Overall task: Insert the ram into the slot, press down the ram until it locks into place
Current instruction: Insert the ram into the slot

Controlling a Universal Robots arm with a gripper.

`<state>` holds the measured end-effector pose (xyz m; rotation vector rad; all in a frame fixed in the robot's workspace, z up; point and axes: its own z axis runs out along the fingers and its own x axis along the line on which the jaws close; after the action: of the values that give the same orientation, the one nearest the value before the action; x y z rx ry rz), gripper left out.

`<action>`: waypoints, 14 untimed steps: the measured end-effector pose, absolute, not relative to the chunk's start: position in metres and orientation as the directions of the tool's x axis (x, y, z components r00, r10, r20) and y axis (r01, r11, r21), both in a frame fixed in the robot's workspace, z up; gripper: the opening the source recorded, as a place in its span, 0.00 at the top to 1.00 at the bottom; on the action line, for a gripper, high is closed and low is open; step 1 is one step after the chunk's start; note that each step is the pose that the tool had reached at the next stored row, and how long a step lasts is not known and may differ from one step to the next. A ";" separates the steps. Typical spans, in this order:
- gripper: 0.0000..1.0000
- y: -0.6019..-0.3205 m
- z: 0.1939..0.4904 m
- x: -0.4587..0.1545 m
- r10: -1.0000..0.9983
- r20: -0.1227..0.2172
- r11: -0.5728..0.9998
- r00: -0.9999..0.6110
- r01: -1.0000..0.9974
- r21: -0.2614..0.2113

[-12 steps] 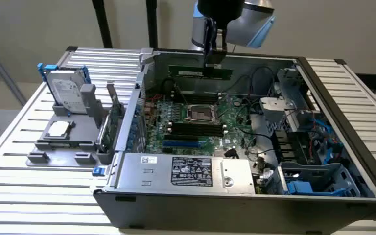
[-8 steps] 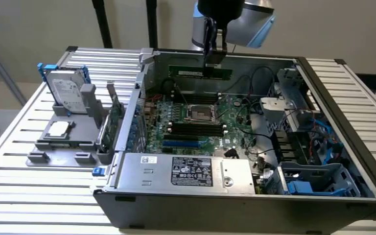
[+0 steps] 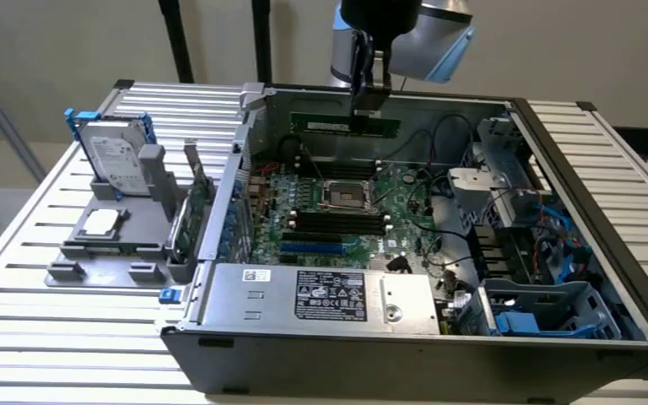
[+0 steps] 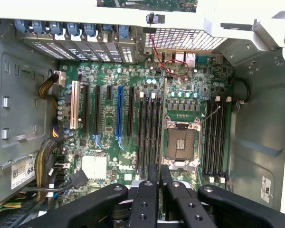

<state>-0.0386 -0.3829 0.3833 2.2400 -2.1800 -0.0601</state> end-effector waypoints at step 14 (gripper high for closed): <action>0.87 -0.383 0.361 -0.038 -0.999 -0.016 -0.036 0.035 -0.999 0.038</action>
<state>-0.0377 -0.3828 0.3612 2.2487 -2.1696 -0.0584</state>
